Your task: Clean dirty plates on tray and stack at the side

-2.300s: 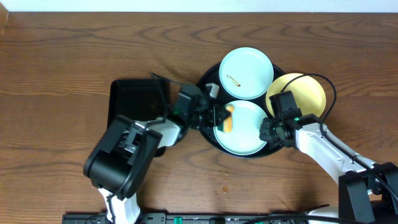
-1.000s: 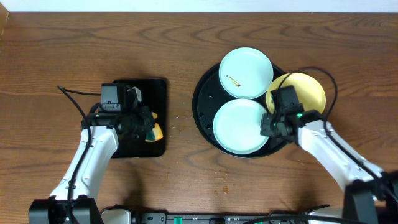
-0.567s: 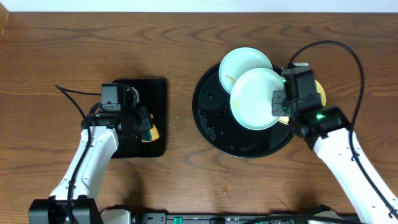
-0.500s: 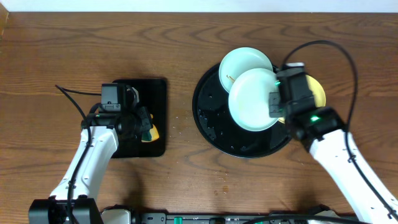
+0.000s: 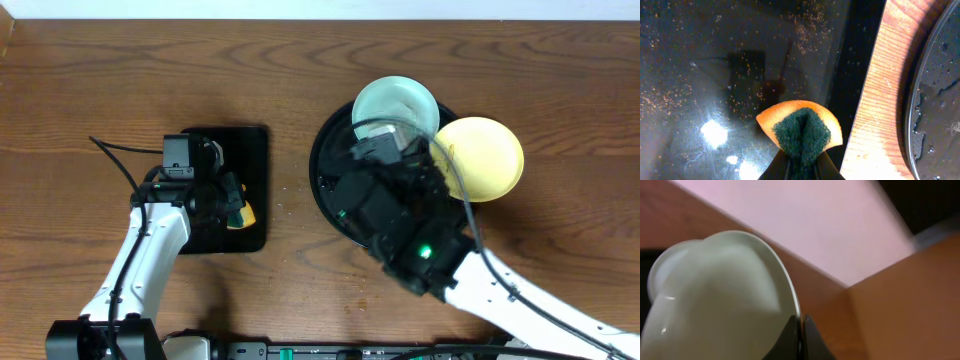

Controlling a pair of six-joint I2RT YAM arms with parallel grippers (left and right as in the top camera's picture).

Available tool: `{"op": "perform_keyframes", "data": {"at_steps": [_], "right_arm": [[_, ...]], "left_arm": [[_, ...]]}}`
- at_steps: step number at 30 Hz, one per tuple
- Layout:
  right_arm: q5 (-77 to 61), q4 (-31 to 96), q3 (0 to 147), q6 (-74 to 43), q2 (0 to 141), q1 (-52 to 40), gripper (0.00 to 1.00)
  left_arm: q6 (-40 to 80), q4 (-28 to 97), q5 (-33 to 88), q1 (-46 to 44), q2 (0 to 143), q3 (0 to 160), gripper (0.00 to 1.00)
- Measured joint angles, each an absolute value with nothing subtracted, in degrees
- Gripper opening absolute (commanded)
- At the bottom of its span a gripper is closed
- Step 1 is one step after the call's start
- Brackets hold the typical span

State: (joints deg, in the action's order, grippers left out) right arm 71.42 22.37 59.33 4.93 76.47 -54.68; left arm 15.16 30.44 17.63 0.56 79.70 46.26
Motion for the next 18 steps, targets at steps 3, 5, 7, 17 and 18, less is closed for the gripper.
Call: {"op": "perform_keyframes", "data": {"at_steps": [3, 5, 7, 17, 18], "right_arm": [[75.3, 19.6, 59.4, 7.9, 78.2, -55.7, 0.01], [76.1, 19.4, 59.4, 9.0, 79.3, -55.7, 0.01], [75.1, 19.8, 59.4, 9.8, 80.0, -55.7, 0.01], [47.8, 22.0, 59.4, 4.1, 80.1, -48.9, 0.01], [45.3, 22.0, 59.4, 3.1, 80.1, -47.4, 0.01]], "left_arm": [[15.2, 30.4, 17.6, 0.6, 79.7, 46.3, 0.08], [15.2, 30.5, 17.6, 0.5, 79.7, 46.3, 0.08], [15.2, 30.4, 17.6, 0.6, 79.7, 46.3, 0.08], [15.2, 30.5, 17.6, 0.6, 79.7, 46.3, 0.08], [15.2, 30.5, 17.6, 0.6, 79.7, 46.3, 0.08]]}}
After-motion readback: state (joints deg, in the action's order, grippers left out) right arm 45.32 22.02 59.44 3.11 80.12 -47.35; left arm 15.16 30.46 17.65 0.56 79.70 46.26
